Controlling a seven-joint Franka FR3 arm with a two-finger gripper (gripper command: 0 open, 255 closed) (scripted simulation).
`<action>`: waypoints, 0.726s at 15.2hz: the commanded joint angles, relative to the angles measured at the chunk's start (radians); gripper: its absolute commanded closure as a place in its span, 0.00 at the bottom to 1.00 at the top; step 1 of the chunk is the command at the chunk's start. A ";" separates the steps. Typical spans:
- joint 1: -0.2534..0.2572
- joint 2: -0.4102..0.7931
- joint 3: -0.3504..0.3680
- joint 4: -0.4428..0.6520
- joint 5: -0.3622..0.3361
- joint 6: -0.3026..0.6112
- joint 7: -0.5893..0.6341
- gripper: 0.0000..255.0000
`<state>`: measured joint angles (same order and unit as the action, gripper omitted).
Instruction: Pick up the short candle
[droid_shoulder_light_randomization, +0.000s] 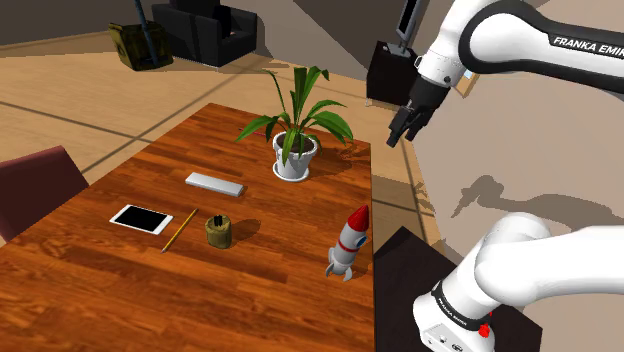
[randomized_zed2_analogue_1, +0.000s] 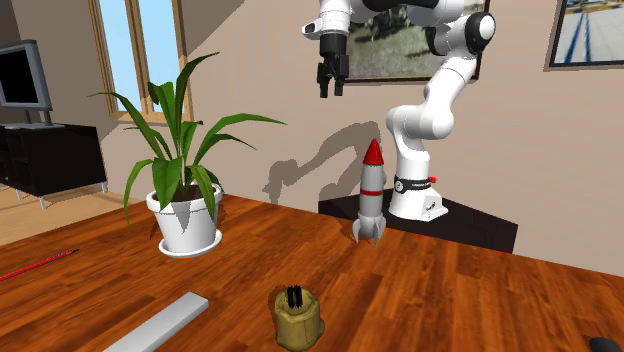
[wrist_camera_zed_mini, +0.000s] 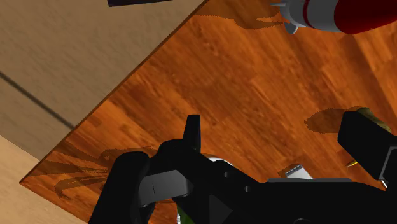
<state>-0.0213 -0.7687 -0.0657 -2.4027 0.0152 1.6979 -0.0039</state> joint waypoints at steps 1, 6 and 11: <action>0.000 0.000 0.000 0.000 0.000 0.000 0.000 0.00; 0.033 0.090 0.082 -0.037 0.046 0.123 0.093 0.00; 0.062 0.213 0.162 -0.041 0.081 0.246 0.184 0.00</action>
<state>0.0367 -0.5905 0.0822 -2.4540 0.0914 1.9195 0.1630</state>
